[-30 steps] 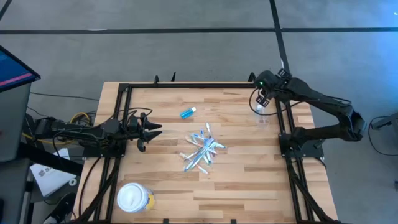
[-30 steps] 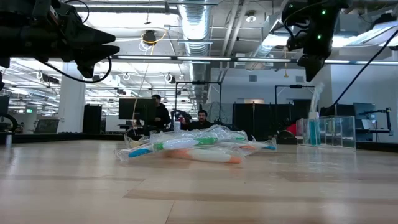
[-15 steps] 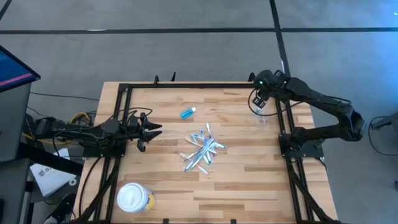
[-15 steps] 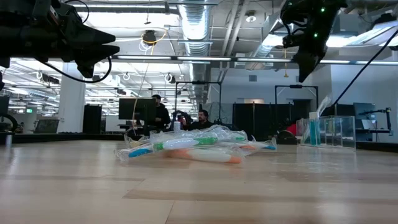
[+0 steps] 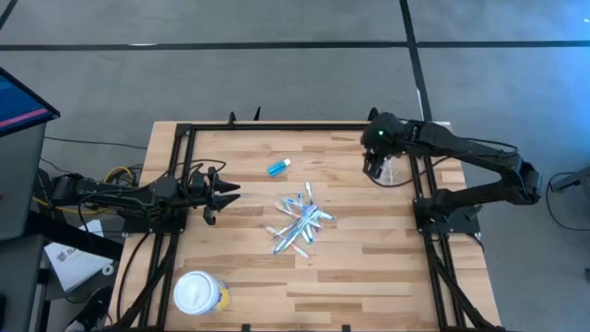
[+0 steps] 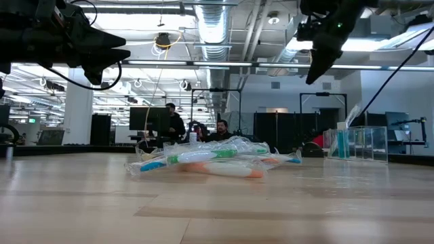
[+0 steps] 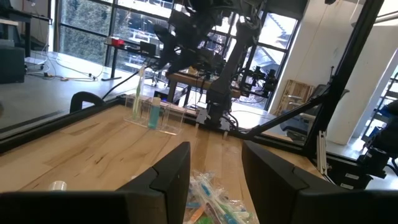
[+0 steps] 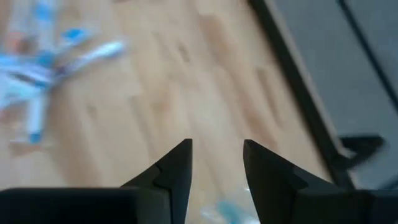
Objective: Pick & Place toothbrushing station
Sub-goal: Put the green toothbrush into the transparent organizer
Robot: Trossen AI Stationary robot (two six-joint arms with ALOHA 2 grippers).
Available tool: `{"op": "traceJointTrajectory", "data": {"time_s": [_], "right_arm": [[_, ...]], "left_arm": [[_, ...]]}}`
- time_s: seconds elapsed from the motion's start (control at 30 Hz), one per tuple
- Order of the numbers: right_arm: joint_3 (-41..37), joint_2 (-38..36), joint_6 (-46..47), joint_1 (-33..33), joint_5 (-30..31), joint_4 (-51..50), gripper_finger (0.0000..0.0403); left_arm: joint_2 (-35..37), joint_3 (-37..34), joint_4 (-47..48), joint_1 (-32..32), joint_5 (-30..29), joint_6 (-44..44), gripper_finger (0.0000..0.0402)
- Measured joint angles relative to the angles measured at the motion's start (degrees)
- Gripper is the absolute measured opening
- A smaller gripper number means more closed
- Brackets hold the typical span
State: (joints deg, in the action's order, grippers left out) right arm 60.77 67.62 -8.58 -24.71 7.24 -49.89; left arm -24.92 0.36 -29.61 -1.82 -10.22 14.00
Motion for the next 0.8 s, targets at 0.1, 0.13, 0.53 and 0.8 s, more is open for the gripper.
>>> {"op": "traceJointTrajectory", "data": {"time_s": [0.1, 0.13, 0.53, 0.8], "right_arm": [[-0.08, 0.82, 0.0, 3.31, -2.84, -0.02, 0.0128], [0.02, 1.27, 0.01, 4.63, -3.38, 0.74, 0.0128], [-0.09, 10.55, -2.13, 18.22, -4.5, 4.42, 0.0124], [-0.09, 16.34, -2.12, 21.94, -4.52, 7.85, 0.012]], "left_arm": [[0.02, 0.01, 0.0, 0.02, -0.02, 0.0, 0.014], [0.02, 0.02, 0.0, 0.0, 0.0, 0.0, 0.014], [-0.97, 0.0, -0.05, 0.0, -0.02, 0.0, 0.014], [-1.12, 0.01, -0.05, 0.0, -0.02, 0.0, 0.014]]}}
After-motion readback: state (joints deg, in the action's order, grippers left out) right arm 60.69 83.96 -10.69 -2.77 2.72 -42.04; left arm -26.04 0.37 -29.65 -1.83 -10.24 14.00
